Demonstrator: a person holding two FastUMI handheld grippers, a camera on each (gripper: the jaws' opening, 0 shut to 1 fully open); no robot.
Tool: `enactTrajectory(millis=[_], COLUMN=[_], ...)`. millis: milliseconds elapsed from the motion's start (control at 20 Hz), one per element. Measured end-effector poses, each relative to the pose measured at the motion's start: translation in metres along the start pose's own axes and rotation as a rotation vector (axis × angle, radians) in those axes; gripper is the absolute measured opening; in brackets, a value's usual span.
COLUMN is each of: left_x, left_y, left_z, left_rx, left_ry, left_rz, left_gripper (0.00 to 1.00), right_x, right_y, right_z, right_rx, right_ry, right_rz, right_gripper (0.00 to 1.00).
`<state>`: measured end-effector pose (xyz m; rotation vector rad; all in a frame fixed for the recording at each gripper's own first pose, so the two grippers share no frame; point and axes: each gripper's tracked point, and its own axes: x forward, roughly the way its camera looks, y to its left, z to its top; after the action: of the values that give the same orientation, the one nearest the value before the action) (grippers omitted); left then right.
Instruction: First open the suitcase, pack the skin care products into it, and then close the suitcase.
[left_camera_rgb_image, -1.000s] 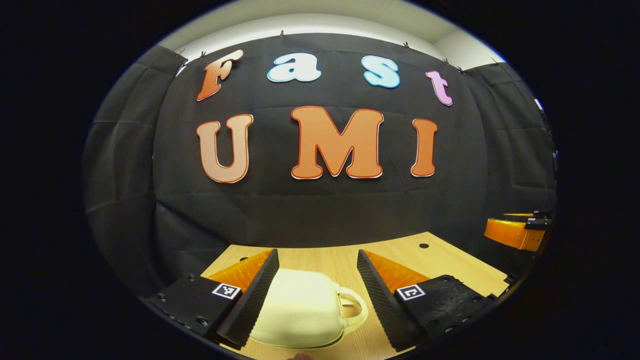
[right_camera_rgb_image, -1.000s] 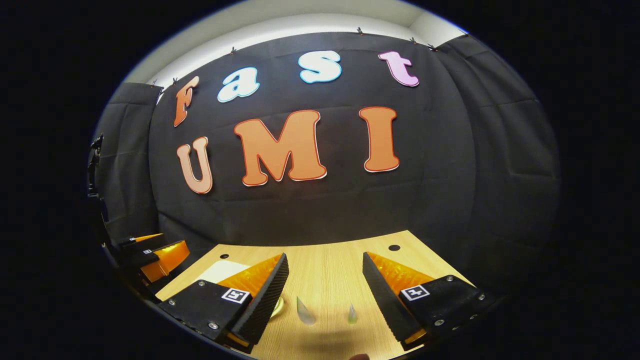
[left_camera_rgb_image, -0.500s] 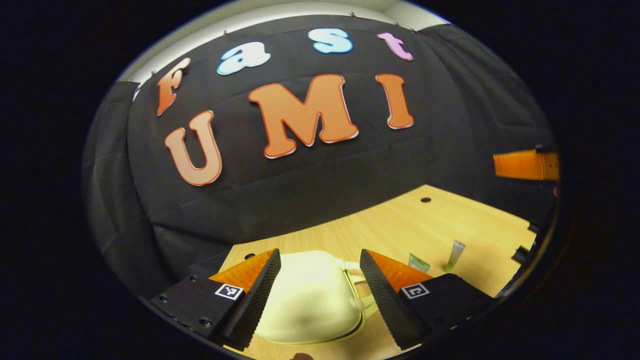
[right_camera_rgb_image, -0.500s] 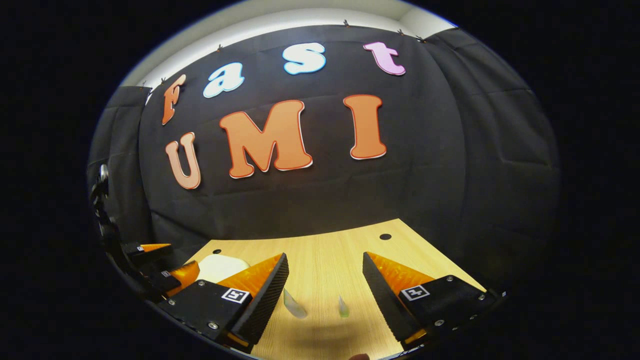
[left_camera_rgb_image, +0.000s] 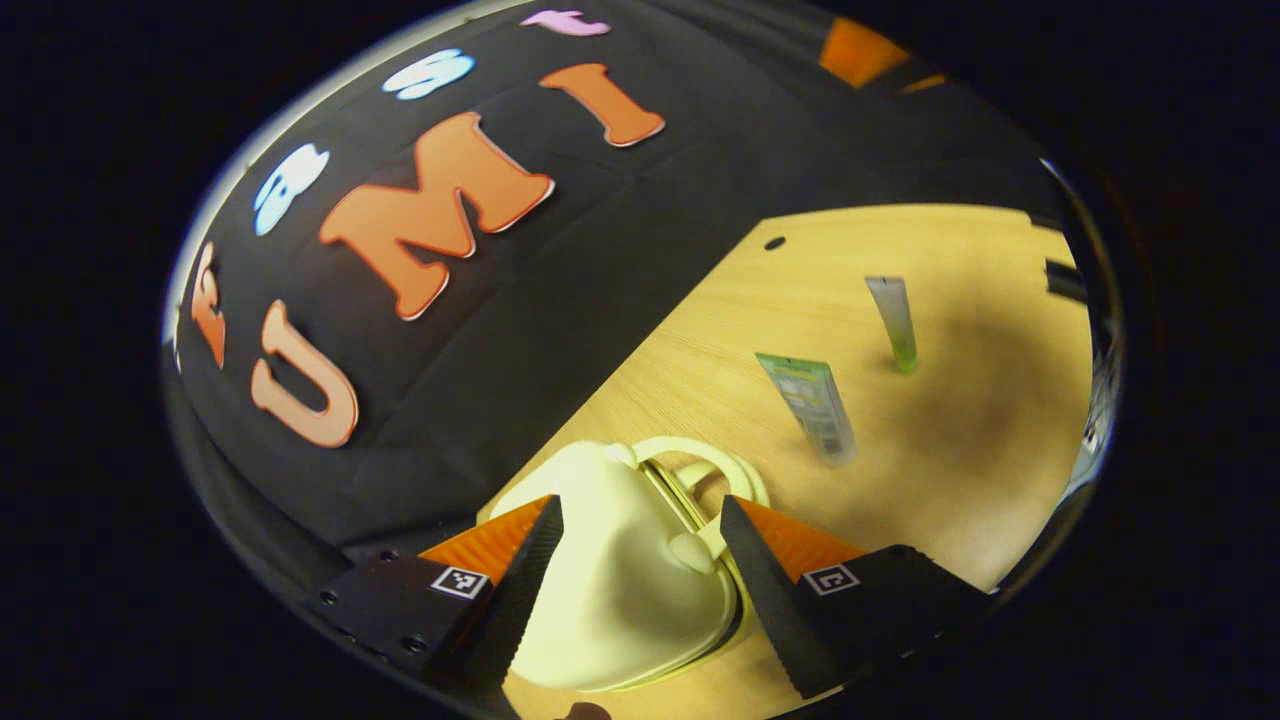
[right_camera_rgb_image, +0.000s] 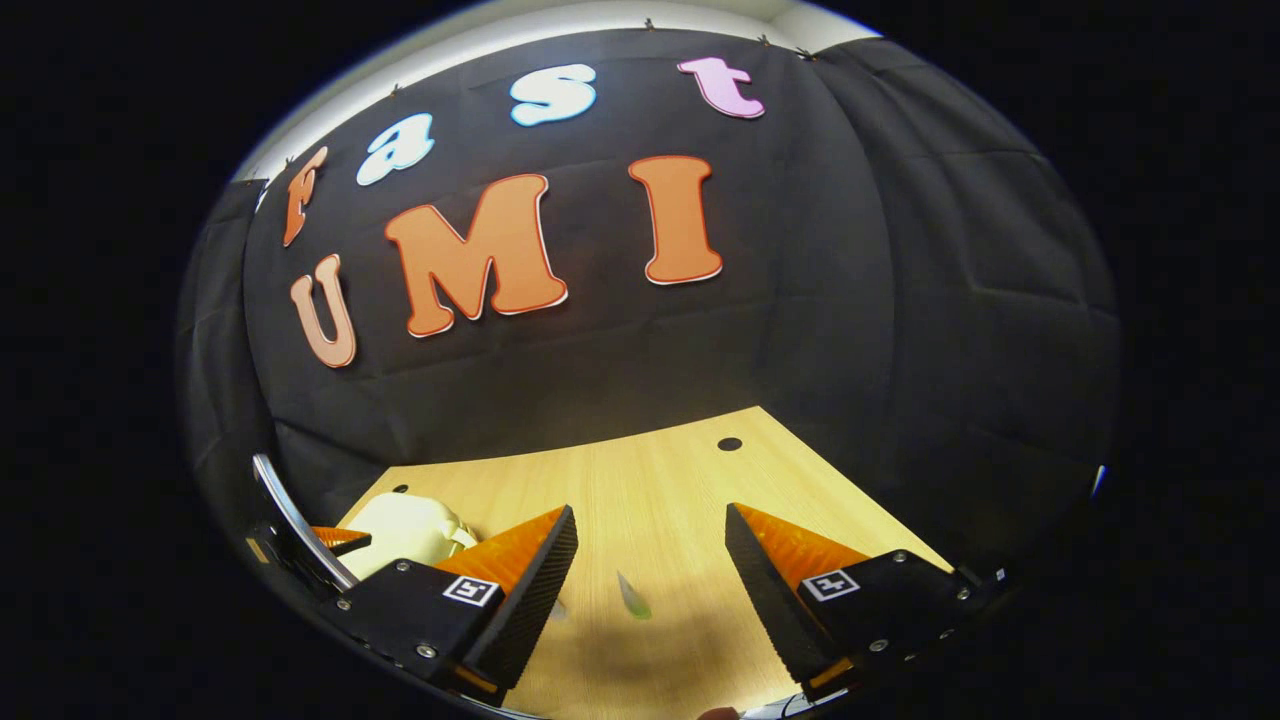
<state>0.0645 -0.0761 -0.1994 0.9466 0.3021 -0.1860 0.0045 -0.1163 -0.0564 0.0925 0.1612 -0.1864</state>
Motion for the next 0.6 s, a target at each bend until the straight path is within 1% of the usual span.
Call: enactTrajectory(millis=[50,150,400,500,600], left_x=[0.005,0.011,0.041,0.053,0.063], left_y=[-0.005,-0.017,-0.041,-0.046,-0.047], left_z=[0.000,-0.002,-0.017,-0.027,-0.024], left_rx=[0.052,0.113,0.195,0.208,0.247], left_ry=[0.005,0.028,0.131,0.194,0.212], left_rz=[-0.004,-0.029,-0.082,-0.090,-0.082], left_gripper=[0.98,0.98,0.98,0.98,0.98], right_x=[0.002,0.008,0.022,0.027,0.032], right_y=[-0.005,-0.015,-0.042,-0.047,-0.051], right_z=[-0.002,-0.003,-0.012,-0.014,-0.009], right_rx=[0.006,0.006,0.030,0.040,0.036], right_ry=[0.006,0.012,0.057,0.075,0.074], right_rz=[-0.003,-0.015,-0.041,-0.038,-0.035], right_gripper=[0.95,0.94,0.95,0.95,0.94])
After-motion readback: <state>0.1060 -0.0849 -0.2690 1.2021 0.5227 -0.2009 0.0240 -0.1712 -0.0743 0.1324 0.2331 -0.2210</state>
